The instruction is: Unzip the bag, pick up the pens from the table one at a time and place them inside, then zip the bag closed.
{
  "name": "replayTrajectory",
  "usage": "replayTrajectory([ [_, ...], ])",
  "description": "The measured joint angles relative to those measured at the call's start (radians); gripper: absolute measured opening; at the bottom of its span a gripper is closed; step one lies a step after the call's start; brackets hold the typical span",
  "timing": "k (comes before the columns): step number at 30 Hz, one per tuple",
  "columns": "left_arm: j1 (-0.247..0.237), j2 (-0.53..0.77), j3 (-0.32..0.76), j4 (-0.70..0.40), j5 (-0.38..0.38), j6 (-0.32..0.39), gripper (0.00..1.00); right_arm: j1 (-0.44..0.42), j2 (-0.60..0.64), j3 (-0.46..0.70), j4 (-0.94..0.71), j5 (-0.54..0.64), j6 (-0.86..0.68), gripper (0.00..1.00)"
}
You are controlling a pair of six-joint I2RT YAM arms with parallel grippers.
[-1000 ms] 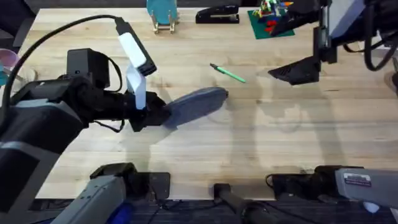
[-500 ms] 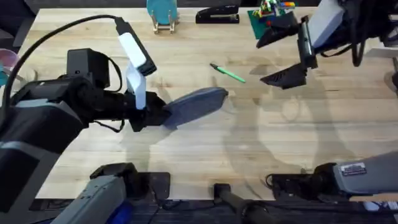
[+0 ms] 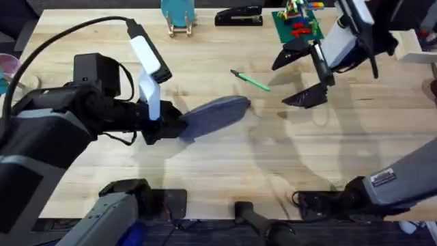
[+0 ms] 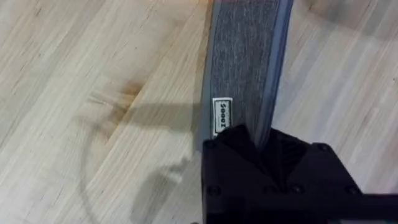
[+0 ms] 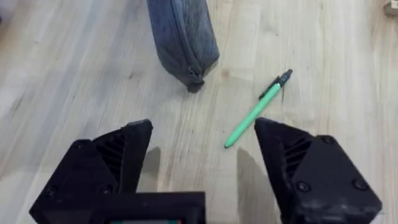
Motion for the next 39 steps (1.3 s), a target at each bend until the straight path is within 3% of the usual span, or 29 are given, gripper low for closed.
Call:
replayTrajectory([
  [16,0.0,0.0,0.0,0.0,0.0,0.0,0.041,0.035,0.116,0.0,0.005,-0.036,-0.083,0.996],
  [39,0.0,0.0,0.0,0.0,0.0,0.0,0.041,0.101,0.124,0.0,0.016,-0.043,-0.085,0.996],
])
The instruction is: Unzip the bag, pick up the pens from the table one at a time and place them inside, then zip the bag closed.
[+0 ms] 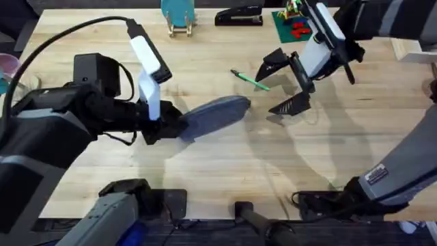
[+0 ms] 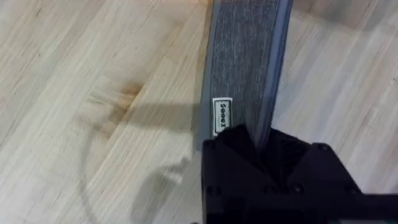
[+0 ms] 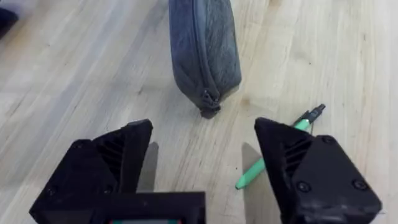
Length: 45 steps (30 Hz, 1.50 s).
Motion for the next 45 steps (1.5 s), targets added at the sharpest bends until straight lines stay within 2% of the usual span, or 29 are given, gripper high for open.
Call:
replayTrajectory([
  [12,0.0,0.0,0.0,0.0,0.0,0.0,0.041,0.005,0.0,0.0,0.001,0.0,0.0,0.996],
  [28,0.0,0.0,0.0,0.0,0.0,0.0,0.041,0.076,0.001,0.0,0.098,0.046,0.0,0.996],
  [36,0.0,0.0,0.0,-0.001,0.0,0.0,0.041,0.104,0.054,0.0,0.13,0.052,0.011,0.996],
  [45,0.0,0.0,0.0,-0.003,0.0,0.0,0.041,0.114,0.1,0.0,0.156,-0.002,0.047,0.995],
])
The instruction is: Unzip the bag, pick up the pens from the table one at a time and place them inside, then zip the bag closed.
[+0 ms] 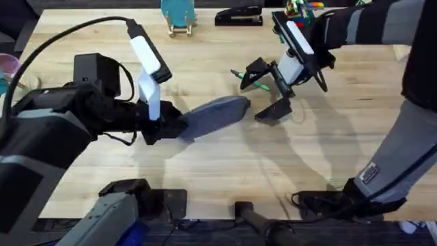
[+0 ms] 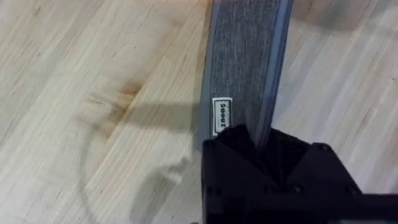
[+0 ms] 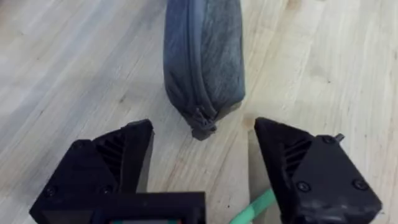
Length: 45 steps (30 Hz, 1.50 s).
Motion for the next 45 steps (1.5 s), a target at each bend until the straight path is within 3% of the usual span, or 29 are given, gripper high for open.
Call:
replayTrajectory([
  [6,0.0,0.0,0.0,0.0,0.0,0.0,0.041,0.009,0.0,0.0,0.013,-0.017,0.03,0.988],
  [13,0.0,0.0,0.0,0.0,0.0,0.0,0.041,0.035,0.0,0.0,0.03,-0.021,0.055,0.838],
  [22,0.0,0.0,0.0,0.0,0.0,0.0,0.041,0.035,0.0,0.0,0.032,-0.02,0.066,0.447],
  [26,0.0,0.0,0.0,-0.001,0.0,0.0,0.041,0.035,0.0,0.0,0.032,-0.018,0.067,0.396],
  [31,0.0,0.0,0.0,0.0,0.0,0.0,0.041,0.034,0.0,0.0,0.026,0.002,0.074,0.214],
  [39,0.0,0.0,0.0,0.0,0.0,0.0,0.041,0.029,0.0,0.0,0.02,0.007,0.075,0.044],
  [45,0.0,0.0,0.0,0.0,0.0,0.0,0.041,0.019,0.0,0.0,0.01,0.01,0.075,0.03],
])
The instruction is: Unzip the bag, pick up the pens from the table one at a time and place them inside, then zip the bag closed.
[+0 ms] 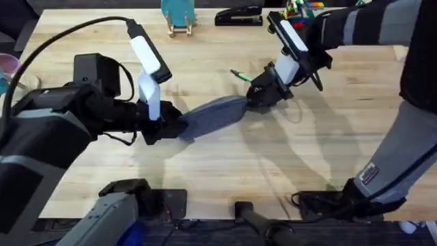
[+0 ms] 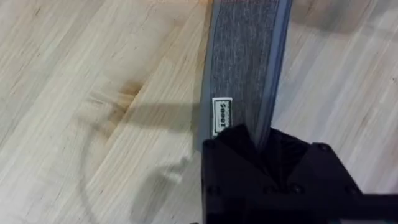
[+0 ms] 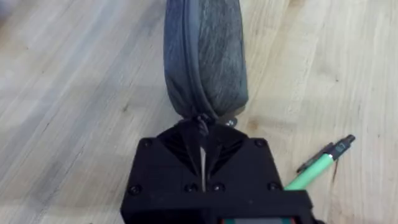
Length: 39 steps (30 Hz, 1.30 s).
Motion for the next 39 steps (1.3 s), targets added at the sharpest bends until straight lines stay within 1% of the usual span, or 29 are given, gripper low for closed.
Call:
replayTrajectory([
  [5,0.0,0.0,0.0,0.002,0.0,0.0,0.041,-0.018,0.0,0.0,-0.019,-0.015,0.0,0.031],
  [16,-0.001,0.0,0.0,0.002,0.004,0.0,0.041,-0.074,0.003,0.0,-0.112,-0.108,0.0,0.031],
  [20,-0.001,0.0,0.0,0.003,0.008,0.0,0.041,-0.086,0.008,0.0,-0.147,-0.122,0.0,0.031],
  [29,-0.001,0.0,0.0,0.002,0.009,0.0,0.04,-0.088,0.008,0.005,-0.163,-0.127,0.0,0.03],
  [30,-0.001,0.0,0.0,0.003,0.009,0.0,0.04,-0.088,0.008,0.029,-0.203,-0.126,0.0,0.03],
  [39,-0.001,0.0,0.0,0.002,0.016,0.0,0.04,-0.087,0.008,0.104,-0.293,-0.126,0.0,0.03],
])
